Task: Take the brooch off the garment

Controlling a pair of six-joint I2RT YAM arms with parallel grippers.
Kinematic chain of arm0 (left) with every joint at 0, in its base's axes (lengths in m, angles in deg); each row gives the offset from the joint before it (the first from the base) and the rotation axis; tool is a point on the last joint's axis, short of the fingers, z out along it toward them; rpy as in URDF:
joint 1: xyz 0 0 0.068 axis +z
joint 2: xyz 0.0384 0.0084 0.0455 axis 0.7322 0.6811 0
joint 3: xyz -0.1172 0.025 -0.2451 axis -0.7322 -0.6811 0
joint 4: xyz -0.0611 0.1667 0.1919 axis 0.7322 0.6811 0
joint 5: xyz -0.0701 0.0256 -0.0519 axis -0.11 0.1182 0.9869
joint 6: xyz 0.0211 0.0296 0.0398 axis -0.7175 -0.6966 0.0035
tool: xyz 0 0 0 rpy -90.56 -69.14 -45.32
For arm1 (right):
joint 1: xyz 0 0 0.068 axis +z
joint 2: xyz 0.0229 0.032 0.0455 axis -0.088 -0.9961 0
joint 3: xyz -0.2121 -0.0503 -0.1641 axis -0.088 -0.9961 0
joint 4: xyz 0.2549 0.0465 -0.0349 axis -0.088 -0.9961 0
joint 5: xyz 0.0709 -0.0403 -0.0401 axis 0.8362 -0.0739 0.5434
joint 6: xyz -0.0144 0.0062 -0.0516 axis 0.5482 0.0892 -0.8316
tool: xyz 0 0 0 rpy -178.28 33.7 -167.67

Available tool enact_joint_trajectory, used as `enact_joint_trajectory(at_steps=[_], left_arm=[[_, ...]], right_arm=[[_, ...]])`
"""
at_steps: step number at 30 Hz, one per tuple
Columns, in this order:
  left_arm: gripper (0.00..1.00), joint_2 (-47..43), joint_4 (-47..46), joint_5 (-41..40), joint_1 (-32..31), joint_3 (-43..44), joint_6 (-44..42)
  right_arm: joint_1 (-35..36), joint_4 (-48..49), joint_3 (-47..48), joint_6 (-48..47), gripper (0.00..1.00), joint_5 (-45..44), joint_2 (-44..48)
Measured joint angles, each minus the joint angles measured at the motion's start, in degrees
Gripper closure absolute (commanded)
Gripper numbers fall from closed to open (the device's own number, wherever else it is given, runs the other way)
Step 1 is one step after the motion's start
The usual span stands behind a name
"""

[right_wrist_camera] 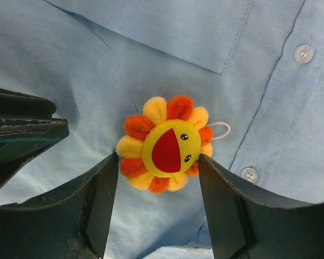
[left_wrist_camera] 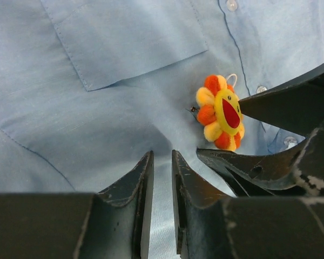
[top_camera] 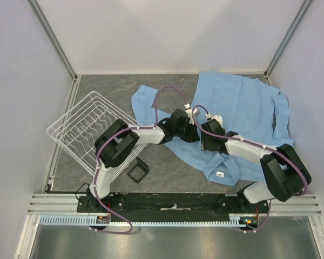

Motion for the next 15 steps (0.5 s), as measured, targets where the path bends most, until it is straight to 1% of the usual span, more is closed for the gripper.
enact_joint_trajectory(at_steps=[8,11,15], left_arm=[[0.76,0.0,0.8,-1.6,0.0,-0.2,2.0],[0.76,0.0,1.2,-1.9,0.0,-0.2,2.2],[0.76,0.0,1.6,-1.9,0.0,-0.2,2.3]], right_arm=[[1.9,-1.2,1.6,0.4,0.32,-5.2,-1.7],[1.9,-1.6,1.6,0.7,0.35,-6.5,-1.2],[1.9,-1.8,1.8,0.9,0.44,-7.9,-0.1]])
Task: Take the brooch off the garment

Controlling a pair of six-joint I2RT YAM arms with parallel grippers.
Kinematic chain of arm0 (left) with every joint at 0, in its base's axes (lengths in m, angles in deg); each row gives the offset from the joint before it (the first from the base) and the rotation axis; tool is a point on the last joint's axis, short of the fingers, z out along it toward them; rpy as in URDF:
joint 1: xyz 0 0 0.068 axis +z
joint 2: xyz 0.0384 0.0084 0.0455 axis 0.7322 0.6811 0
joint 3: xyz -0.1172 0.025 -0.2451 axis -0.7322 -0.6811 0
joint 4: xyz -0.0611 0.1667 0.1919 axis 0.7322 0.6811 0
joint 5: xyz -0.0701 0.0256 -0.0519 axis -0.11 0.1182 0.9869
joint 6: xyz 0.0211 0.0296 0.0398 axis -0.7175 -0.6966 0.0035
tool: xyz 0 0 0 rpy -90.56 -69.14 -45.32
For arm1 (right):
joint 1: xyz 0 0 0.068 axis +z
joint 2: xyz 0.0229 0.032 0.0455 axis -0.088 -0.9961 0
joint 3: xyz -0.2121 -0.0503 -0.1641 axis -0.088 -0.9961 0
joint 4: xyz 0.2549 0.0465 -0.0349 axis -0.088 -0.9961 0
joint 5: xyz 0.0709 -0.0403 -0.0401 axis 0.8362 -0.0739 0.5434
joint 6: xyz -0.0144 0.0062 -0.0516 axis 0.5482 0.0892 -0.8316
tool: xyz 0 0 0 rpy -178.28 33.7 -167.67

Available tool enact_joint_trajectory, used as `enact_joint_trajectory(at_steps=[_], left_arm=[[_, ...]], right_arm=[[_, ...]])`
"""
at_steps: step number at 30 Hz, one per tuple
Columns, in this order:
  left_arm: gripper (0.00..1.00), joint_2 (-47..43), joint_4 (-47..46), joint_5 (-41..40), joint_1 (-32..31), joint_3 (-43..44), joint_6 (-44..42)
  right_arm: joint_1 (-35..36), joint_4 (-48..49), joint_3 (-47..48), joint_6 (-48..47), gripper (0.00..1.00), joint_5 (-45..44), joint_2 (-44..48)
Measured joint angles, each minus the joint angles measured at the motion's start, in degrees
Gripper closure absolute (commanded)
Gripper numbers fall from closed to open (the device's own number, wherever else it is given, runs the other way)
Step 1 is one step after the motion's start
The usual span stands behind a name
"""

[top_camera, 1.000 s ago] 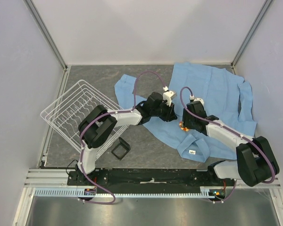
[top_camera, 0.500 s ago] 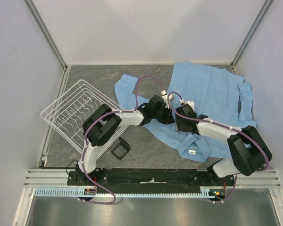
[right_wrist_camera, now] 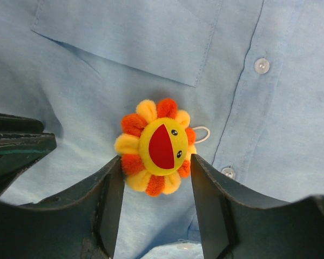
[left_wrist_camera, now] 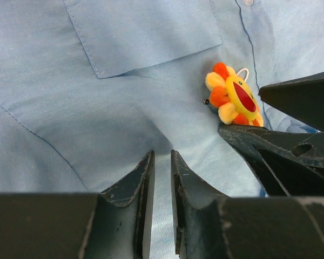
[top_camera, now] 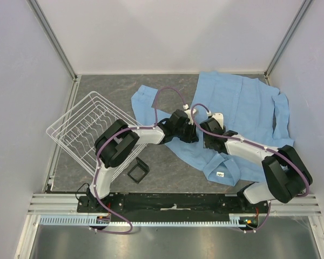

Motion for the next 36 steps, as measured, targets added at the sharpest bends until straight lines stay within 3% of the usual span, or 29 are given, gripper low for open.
enact_joint_trajectory(at_steps=[21,25,36], left_arm=[[0.76,-0.1,-3.0,0.5,-0.3,-2.3,0.0],[0.80,-0.5,-3.8,0.5,-0.5,-2.9,0.0],[0.80,-0.8,-5.8,2.0,-1.3,-3.3,0.0]], right_arm=[[0.0,-0.3,0.7,2.6,0.81,0.0,1.6],[0.0,-0.4,0.7,2.7,0.88,-0.1,2.0],[-1.8,0.9,-2.4,5.7,0.90,1.8,9.0]])
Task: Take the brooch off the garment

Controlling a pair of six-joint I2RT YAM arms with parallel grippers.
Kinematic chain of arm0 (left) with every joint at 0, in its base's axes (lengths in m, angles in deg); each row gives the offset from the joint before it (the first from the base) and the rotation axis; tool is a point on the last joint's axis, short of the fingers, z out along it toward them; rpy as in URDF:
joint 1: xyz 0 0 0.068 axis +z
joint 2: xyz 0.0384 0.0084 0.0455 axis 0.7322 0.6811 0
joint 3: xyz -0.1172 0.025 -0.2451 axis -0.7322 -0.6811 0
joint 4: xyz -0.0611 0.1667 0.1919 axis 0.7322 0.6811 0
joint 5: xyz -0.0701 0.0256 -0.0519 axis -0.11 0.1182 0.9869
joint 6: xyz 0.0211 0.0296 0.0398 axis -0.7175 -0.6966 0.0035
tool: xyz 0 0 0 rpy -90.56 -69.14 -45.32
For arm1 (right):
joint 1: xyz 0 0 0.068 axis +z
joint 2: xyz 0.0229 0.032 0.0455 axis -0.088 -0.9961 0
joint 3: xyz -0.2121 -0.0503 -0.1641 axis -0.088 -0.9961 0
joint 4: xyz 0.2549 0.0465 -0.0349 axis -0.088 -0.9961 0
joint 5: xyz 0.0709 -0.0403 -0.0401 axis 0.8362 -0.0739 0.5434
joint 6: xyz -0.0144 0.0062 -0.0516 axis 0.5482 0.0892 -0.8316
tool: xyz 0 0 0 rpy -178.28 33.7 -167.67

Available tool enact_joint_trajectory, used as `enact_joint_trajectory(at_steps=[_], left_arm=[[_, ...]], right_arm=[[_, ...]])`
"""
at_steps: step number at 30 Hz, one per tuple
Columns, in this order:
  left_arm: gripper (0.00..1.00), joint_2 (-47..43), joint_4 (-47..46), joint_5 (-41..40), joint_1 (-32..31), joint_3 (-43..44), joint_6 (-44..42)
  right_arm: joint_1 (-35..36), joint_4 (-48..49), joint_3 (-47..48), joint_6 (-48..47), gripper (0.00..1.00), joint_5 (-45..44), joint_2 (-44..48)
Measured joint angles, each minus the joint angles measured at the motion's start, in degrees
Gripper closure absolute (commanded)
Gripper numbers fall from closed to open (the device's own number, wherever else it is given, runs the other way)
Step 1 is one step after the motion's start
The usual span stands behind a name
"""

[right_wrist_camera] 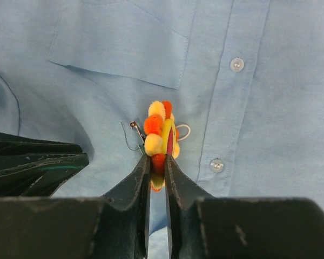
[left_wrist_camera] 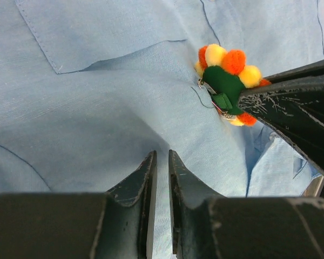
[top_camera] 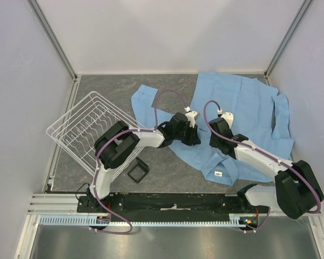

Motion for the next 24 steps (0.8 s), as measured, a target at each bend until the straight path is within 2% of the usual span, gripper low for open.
enact_joint_trajectory(at_steps=[6,12,24], left_arm=[[0.80,-0.3,-0.9,0.2,-0.3,-0.4,0.0],[0.77,-0.3,-2.3,1.7,-0.3,-0.5,0.0],[0.60,-0.3,-4.3,5.3,-0.4,-0.5,0.1]], right_arm=[[-4.2,1.9,-2.5,1.2,0.91,4.5,1.4],[-5.5,2.9,-2.9,1.1,0.89,7.2,1.7],[-5.6,3.3,-2.9,0.6,0.87,8.4,1.7]])
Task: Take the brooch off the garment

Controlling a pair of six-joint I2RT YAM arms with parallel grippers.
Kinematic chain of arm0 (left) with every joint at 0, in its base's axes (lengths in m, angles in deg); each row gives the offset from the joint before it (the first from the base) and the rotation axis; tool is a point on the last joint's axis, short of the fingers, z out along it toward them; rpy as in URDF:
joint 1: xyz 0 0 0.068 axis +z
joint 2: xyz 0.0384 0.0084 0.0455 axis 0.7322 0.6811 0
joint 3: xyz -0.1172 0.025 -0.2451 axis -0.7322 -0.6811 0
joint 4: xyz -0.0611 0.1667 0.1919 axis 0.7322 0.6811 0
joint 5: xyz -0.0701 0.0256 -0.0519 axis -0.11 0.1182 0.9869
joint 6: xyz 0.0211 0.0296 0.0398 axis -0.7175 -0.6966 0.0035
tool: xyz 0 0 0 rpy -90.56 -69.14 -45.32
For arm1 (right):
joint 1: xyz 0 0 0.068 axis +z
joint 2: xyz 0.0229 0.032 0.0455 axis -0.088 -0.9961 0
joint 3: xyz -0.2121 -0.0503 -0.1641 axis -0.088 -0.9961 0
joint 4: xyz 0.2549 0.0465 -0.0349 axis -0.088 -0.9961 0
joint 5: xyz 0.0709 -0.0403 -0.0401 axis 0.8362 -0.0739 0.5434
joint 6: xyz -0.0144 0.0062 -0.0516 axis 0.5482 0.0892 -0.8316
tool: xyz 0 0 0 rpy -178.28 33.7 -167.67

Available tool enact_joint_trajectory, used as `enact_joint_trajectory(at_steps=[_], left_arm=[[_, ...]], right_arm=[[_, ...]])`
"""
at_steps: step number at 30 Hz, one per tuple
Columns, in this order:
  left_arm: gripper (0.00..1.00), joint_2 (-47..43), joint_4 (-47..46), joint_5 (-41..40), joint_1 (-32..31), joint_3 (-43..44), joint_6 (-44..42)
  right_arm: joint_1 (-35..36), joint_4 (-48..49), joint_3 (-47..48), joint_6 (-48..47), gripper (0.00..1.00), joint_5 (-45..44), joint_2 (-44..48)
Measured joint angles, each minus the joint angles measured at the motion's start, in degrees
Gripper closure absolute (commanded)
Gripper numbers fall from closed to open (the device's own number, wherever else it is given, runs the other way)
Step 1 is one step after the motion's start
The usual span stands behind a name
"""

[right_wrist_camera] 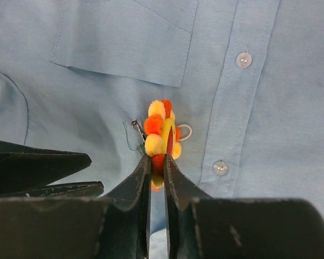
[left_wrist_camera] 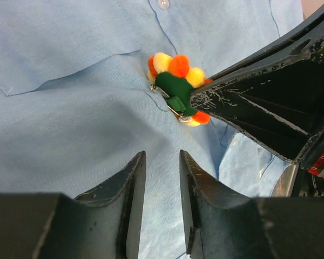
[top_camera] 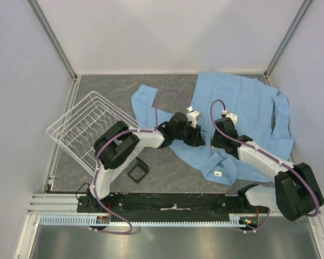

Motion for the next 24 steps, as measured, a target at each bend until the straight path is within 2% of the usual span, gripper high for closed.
enact_joint_trajectory(at_steps=[3,8,24], left_arm=[[0.58,0.2,-0.3,0.8,0.0,0.0,0.4],[0.59,1.9,-0.3,1.6,0.0,1.3,1.8],[0.81,6.0,1.0,1.8,0.0,4.1,5.9]], right_arm=[[0.0,0.0,0.0,-0.2,0.87,0.5,0.0],[0.0,0.3,0.0,-0.7,0.87,1.1,-0.2],[-0.1,2.4,0.0,-2.0,0.86,2.8,-1.9]])
